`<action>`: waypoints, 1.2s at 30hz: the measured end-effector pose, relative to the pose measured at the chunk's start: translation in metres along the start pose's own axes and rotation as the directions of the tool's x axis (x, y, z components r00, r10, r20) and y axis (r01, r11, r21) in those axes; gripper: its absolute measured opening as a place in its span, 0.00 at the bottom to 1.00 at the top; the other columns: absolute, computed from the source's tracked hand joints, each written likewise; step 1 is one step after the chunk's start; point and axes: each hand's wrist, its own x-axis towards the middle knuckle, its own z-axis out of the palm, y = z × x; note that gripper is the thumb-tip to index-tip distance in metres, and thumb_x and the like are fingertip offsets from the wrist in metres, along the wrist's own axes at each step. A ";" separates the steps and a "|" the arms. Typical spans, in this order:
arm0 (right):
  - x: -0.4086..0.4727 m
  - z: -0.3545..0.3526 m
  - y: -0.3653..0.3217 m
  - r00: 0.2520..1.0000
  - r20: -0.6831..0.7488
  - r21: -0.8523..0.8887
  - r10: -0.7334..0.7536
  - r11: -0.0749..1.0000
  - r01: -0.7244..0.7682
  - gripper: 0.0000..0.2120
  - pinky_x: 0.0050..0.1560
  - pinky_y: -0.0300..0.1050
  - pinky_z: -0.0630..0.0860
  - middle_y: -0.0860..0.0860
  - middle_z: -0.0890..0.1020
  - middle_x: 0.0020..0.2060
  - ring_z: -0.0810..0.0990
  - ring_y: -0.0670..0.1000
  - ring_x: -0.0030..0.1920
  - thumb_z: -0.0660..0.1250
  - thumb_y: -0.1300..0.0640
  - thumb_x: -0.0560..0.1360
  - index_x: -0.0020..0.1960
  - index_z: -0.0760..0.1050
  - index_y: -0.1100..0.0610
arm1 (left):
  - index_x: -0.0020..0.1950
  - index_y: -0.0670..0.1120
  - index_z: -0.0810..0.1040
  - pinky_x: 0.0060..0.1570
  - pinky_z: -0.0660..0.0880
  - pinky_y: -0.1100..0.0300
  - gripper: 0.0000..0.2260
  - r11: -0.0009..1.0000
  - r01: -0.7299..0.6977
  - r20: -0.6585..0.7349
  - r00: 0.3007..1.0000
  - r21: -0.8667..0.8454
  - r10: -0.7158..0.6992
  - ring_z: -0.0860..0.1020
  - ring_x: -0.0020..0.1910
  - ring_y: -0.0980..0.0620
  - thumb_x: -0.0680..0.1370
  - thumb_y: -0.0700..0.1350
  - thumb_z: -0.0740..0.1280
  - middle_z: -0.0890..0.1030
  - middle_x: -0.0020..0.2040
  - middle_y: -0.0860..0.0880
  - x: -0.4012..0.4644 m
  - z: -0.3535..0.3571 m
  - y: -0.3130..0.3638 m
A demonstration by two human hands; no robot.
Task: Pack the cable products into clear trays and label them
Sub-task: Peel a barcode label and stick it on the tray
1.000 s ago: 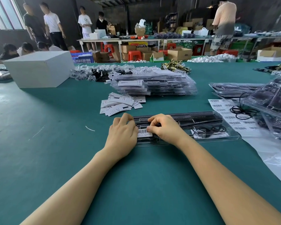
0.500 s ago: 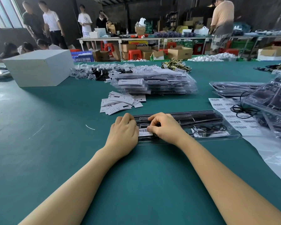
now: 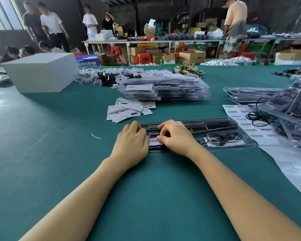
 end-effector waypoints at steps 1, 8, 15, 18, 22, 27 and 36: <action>0.000 0.000 0.000 1.000 0.000 -0.005 -0.002 1.000 0.002 0.09 0.54 0.39 0.61 0.43 0.76 0.60 0.67 0.47 0.61 0.67 0.52 0.75 0.37 0.72 0.50 | 0.47 0.41 0.76 0.50 0.68 0.52 0.12 1.000 0.003 0.003 1.000 -0.006 -0.003 0.67 0.49 0.45 0.81 0.47 0.57 0.71 0.54 0.45 0.000 0.000 0.000; 0.000 0.000 -0.001 1.000 0.000 -0.026 -0.011 1.000 0.011 0.08 0.53 0.38 0.60 0.43 0.75 0.60 0.67 0.47 0.61 0.67 0.52 0.75 0.38 0.72 0.50 | 0.42 0.43 0.68 0.55 0.67 0.53 0.10 0.993 0.037 0.031 0.999 -0.111 -0.033 0.69 0.53 0.45 0.81 0.46 0.59 0.70 0.52 0.44 0.000 -0.002 -0.002; 0.000 0.001 -0.002 0.999 -0.035 0.002 0.011 1.000 -0.011 0.08 0.51 0.40 0.62 0.45 0.76 0.59 0.68 0.48 0.60 0.66 0.55 0.73 0.36 0.70 0.50 | 0.46 0.38 0.71 0.57 0.66 0.52 0.10 0.991 0.069 0.027 0.997 -0.116 -0.066 0.69 0.54 0.43 0.81 0.43 0.57 0.70 0.53 0.42 -0.001 0.000 -0.003; 0.001 0.000 0.001 0.996 -0.086 0.054 0.036 0.998 -0.032 0.04 0.52 0.43 0.67 0.47 0.76 0.57 0.71 0.49 0.58 0.65 0.58 0.72 0.40 0.71 0.52 | 0.47 0.38 0.71 0.57 0.66 0.53 0.09 0.990 0.072 0.016 0.997 -0.123 -0.071 0.69 0.54 0.43 0.81 0.43 0.57 0.70 0.53 0.41 0.000 0.001 -0.003; 0.003 0.006 0.003 0.993 -0.118 -0.018 0.015 1.000 -0.018 0.07 0.49 0.43 0.65 0.47 0.76 0.55 0.72 0.49 0.57 0.65 0.49 0.76 0.45 0.72 0.53 | 0.48 0.38 0.71 0.57 0.65 0.53 0.10 0.990 0.079 -0.006 0.997 -0.121 -0.080 0.70 0.54 0.42 0.82 0.44 0.56 0.70 0.53 0.41 0.000 0.001 -0.003; 0.001 0.015 0.002 0.981 -0.179 -0.200 -0.069 0.979 0.032 0.20 0.47 0.43 0.63 0.48 0.75 0.52 0.71 0.50 0.55 0.62 0.35 0.74 0.49 0.70 0.53 | 0.47 0.39 0.70 0.57 0.65 0.52 0.11 0.988 0.082 -0.002 0.997 -0.131 -0.083 0.69 0.55 0.43 0.82 0.47 0.57 0.70 0.52 0.42 -0.001 0.002 -0.002; 0.001 0.015 0.003 0.979 -0.175 -0.271 -0.105 0.961 0.054 0.15 0.54 0.47 0.65 0.50 0.74 0.56 0.70 0.53 0.58 0.61 0.44 0.77 0.56 0.71 0.54 | 0.48 0.43 0.67 0.54 0.68 0.54 0.12 0.991 0.097 0.017 0.995 -0.089 -0.096 0.68 0.56 0.45 0.80 0.52 0.59 0.68 0.53 0.45 -0.001 0.002 -0.001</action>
